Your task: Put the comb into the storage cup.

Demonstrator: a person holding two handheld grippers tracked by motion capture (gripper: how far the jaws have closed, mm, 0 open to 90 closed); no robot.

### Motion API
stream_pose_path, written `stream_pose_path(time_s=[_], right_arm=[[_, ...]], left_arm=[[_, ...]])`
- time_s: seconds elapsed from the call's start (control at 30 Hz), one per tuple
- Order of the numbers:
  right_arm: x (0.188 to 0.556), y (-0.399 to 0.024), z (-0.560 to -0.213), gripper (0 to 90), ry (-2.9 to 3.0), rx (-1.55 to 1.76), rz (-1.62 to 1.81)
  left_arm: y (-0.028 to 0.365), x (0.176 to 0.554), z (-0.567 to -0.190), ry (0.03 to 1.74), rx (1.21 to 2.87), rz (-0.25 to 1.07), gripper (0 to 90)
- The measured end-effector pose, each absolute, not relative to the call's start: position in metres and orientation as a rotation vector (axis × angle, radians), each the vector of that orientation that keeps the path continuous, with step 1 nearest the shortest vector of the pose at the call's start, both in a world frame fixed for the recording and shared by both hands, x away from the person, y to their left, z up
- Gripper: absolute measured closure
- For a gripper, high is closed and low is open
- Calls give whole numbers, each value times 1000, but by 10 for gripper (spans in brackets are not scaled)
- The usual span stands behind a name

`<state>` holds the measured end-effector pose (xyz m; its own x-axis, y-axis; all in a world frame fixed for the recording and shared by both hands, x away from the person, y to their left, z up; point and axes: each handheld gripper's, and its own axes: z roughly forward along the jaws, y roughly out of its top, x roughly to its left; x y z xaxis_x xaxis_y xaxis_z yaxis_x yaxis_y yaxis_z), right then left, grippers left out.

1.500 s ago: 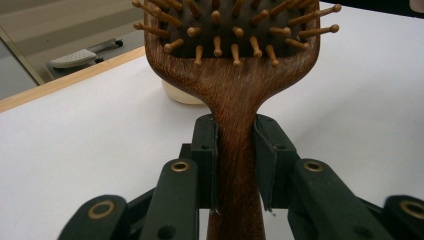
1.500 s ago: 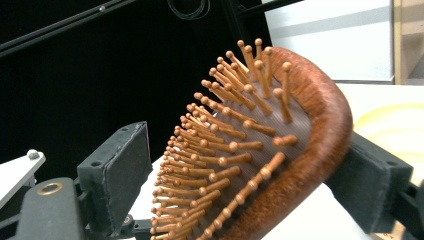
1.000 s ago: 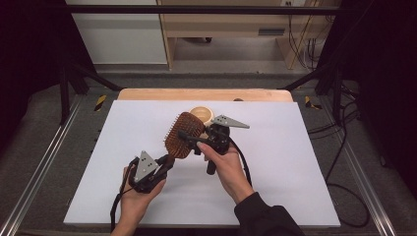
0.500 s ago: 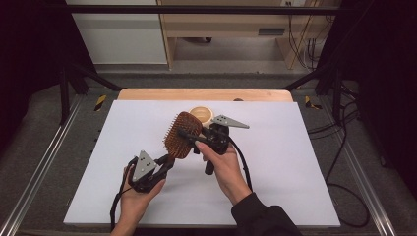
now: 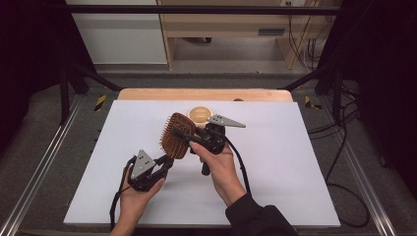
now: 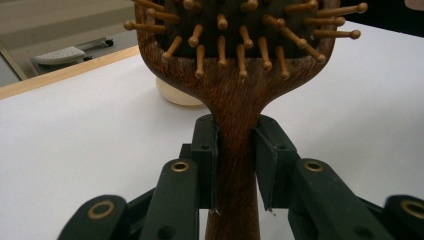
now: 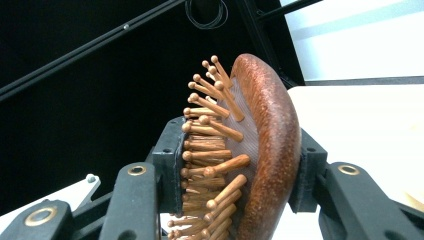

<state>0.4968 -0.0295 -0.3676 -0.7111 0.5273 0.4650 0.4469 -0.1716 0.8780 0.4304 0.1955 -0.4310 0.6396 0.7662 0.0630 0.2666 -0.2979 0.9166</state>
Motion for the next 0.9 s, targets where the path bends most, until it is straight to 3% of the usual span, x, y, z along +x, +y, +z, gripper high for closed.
stream_pose_path(time_s=[0.57, 0.9], right_arm=[[497, -23, -360, 531, 2003, 1152, 2023], [503, -30, -351, 530, 1960, 1168, 2015]], left_arm=[[199, 434, -431, 867, 1802, 538, 706], [199, 438, -431, 890, 1751, 451, 483]])
